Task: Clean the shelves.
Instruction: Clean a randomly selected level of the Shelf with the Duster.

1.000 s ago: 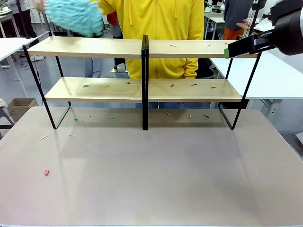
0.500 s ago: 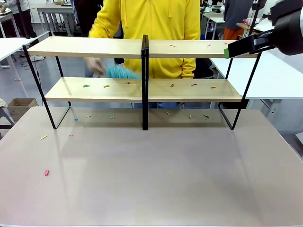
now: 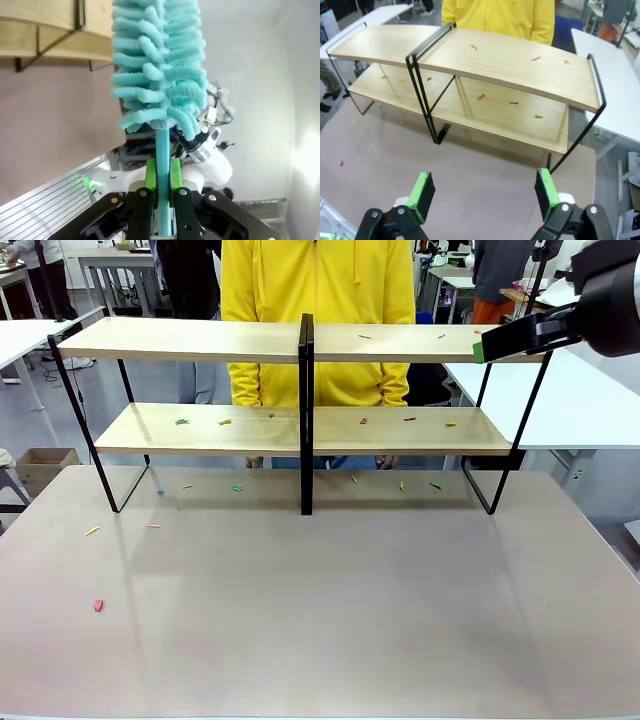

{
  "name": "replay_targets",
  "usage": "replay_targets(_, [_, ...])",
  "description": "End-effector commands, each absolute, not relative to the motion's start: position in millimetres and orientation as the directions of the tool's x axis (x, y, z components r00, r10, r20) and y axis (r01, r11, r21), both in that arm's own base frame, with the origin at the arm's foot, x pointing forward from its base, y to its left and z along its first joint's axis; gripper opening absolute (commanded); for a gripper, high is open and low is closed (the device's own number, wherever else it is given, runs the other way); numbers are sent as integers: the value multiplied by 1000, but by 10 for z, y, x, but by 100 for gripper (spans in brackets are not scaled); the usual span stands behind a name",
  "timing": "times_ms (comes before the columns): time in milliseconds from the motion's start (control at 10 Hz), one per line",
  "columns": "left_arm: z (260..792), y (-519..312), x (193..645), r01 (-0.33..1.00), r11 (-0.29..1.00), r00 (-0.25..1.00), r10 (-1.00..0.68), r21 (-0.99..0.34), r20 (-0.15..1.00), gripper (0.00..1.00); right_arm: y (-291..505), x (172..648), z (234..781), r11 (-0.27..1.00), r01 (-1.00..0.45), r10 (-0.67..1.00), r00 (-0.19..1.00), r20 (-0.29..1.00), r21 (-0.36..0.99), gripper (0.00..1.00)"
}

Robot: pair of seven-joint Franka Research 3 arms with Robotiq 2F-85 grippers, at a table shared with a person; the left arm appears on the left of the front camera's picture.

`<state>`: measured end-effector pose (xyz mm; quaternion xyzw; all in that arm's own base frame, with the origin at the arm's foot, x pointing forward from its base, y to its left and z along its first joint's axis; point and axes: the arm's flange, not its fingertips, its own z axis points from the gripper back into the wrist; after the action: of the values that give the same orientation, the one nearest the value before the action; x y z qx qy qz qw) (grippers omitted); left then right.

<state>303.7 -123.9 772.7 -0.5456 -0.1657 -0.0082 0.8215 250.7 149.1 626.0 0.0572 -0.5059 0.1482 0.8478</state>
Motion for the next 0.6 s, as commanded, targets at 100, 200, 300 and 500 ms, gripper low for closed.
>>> replay_targets(100, [7938,-2120,3772,92,586,981,83,-805,172,12,1478,2516,6268,949,-311,196,443,875,-55,100])
replay_targets(200, [7911,-2224,3770,-33,638,995,93,-769,35,12,1478,2516,6268,949,-311,196,443,875,-55,100])
replay_targets(300, [7810,-2114,3495,164,515,969,74,-841,235,12,1478,2516,6268,949,-311,196,443,875,-55,100])
replay_targets(500, [7810,-2114,3495,164,515,969,74,-841,235,12,1478,2516,6268,949,-311,196,443,875,-55,100])
